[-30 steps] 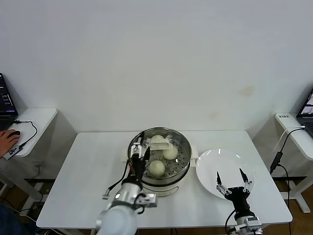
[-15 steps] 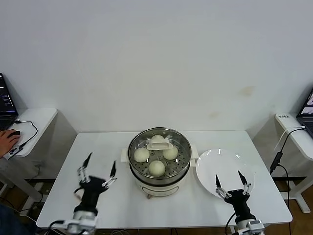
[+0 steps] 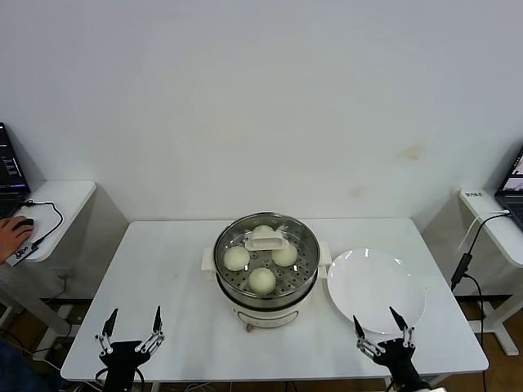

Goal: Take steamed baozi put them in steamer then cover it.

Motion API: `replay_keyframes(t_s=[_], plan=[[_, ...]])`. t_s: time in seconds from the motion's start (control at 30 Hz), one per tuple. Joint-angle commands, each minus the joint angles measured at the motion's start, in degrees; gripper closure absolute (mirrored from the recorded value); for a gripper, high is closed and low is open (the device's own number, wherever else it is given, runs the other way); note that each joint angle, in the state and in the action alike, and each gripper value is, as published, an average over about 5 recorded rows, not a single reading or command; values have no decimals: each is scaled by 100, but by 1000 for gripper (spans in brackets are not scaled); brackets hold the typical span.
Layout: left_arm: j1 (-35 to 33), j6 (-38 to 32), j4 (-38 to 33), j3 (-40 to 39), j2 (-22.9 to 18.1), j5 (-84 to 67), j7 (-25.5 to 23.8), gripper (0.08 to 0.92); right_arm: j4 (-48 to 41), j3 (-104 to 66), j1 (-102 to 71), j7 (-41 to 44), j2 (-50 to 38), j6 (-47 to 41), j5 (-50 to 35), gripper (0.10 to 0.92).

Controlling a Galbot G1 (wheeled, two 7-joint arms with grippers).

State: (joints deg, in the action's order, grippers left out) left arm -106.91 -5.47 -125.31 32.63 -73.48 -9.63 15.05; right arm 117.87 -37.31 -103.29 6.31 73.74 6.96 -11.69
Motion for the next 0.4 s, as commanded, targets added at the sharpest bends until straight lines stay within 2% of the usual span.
replay_keyframes(t_s=[0.03, 0.4], plan=[[-390, 72, -48, -14, -165, -568, -61, 177, 302, 189, -507, -7, -287, -252, -433, 203], [-261, 267, -89, -327, -306, -479, 42, 177, 294, 402, -474, -46, -260, -275, -412, 203]])
